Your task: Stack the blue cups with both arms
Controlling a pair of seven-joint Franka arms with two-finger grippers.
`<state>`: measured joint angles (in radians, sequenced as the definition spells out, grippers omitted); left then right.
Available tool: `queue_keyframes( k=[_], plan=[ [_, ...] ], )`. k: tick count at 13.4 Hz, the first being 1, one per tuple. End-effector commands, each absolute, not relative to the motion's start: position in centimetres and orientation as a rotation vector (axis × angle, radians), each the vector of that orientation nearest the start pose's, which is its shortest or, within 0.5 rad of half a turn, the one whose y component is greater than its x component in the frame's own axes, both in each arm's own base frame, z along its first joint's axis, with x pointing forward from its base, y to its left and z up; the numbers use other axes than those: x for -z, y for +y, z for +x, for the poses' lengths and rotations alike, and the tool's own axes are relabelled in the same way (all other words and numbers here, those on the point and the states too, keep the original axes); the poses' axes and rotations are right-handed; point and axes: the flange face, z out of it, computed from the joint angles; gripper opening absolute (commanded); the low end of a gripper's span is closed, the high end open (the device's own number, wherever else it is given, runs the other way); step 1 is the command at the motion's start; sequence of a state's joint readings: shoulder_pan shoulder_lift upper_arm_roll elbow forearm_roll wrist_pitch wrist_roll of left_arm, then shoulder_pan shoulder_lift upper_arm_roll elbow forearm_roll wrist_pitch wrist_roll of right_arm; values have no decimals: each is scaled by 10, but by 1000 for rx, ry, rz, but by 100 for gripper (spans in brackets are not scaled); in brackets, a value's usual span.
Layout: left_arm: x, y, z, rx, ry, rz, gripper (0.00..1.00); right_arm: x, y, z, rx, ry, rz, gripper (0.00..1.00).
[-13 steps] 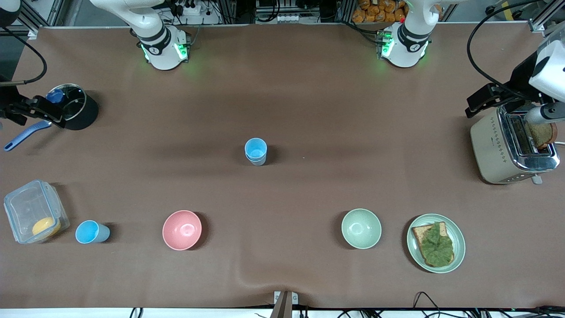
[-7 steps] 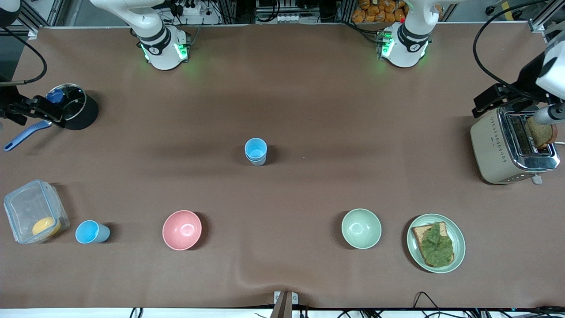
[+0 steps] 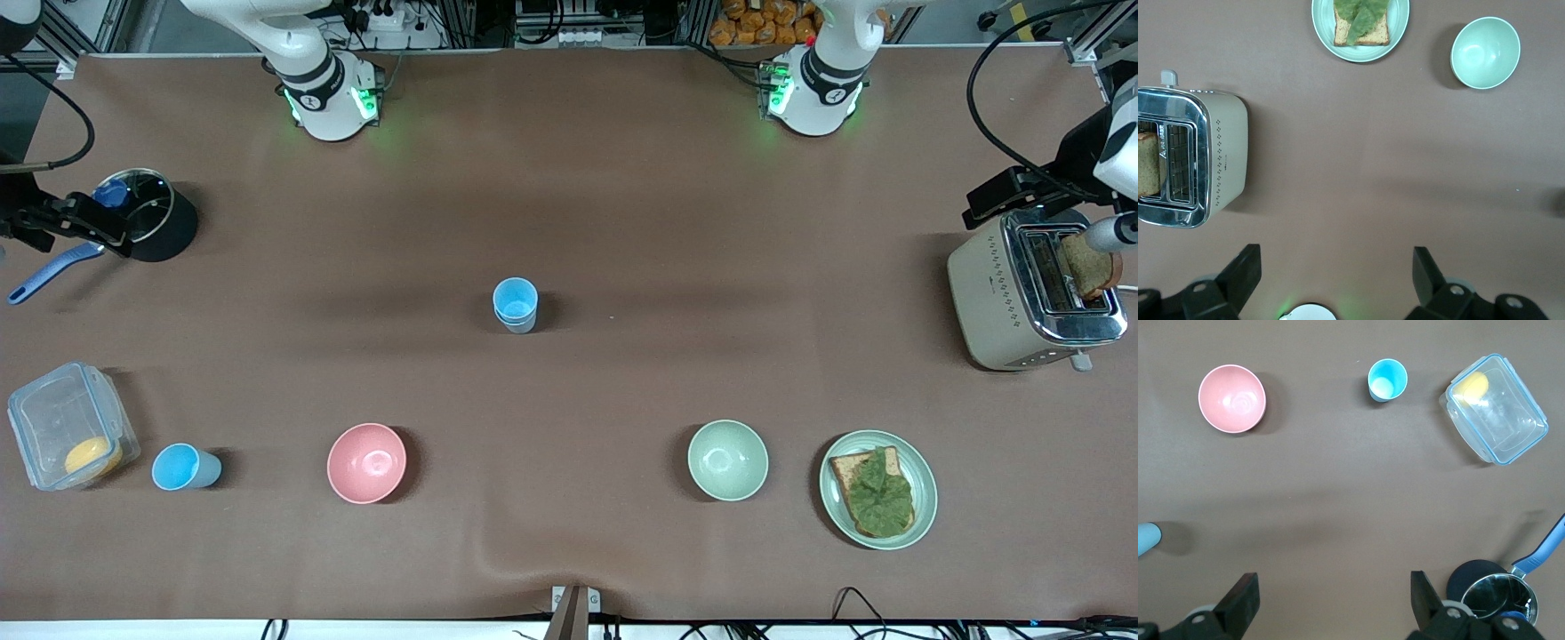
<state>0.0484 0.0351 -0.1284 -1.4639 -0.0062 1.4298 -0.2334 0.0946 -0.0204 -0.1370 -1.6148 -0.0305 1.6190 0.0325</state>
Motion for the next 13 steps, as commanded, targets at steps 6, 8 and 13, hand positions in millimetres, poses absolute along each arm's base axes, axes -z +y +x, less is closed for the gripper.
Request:
queue_keyframes(
  k=[6, 8, 13],
  plan=[
    [-650, -46, 545, -99, -192, -3113, 100, -620, -29, 551, 31, 144, -3149, 100],
    [-646, -46, 546, -108, -189, -3112, 100, -619, -29, 551, 29, 144, -3149, 100],
    [-647, -49, 546, -106, -184, -3113, 100, -619, -30, 551, 29, 147, -3149, 100]
  ],
)
